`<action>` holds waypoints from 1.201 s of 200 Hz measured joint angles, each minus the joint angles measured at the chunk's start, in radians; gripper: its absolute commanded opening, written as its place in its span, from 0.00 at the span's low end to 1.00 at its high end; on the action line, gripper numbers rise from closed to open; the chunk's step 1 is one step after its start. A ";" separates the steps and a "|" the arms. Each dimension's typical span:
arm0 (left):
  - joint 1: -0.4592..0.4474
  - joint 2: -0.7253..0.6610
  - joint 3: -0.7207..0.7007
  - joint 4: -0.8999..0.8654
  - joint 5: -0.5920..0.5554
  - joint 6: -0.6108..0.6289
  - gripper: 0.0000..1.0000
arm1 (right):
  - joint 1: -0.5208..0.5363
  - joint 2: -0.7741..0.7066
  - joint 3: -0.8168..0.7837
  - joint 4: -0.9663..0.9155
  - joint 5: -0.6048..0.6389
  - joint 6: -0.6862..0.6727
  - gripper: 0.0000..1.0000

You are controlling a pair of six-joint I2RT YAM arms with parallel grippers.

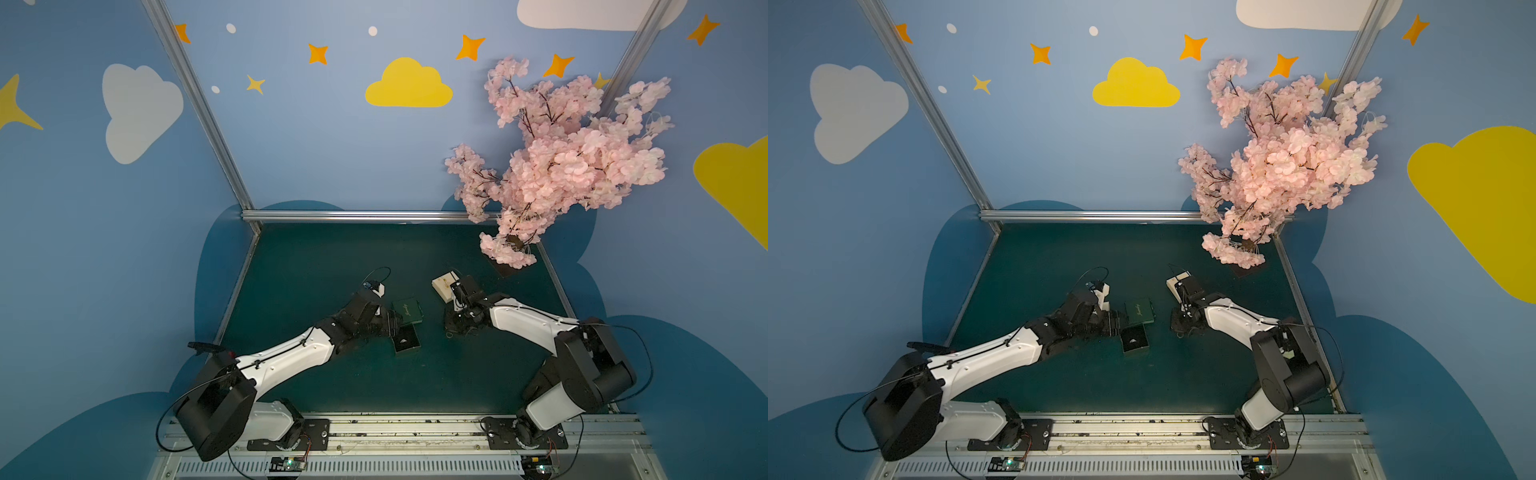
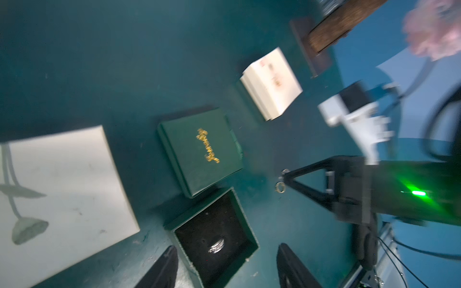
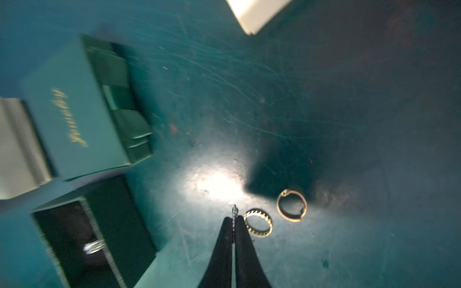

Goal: Take the rings out of the lift-off lid box
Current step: Place the ring at the center of the board.

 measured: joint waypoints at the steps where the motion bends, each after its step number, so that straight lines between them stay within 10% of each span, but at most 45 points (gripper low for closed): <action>1: 0.000 -0.003 0.000 0.001 -0.001 0.001 0.65 | 0.000 0.003 0.000 0.000 0.000 -0.001 0.08; 104: 0.000 -0.032 -0.023 0.026 -0.035 0.037 0.66 | -0.032 0.029 0.003 0.026 -0.027 -0.069 0.49; 240: 0.000 -0.126 -0.238 -0.005 -0.094 -0.152 0.59 | 0.209 -0.078 0.032 0.032 -0.142 -0.348 0.30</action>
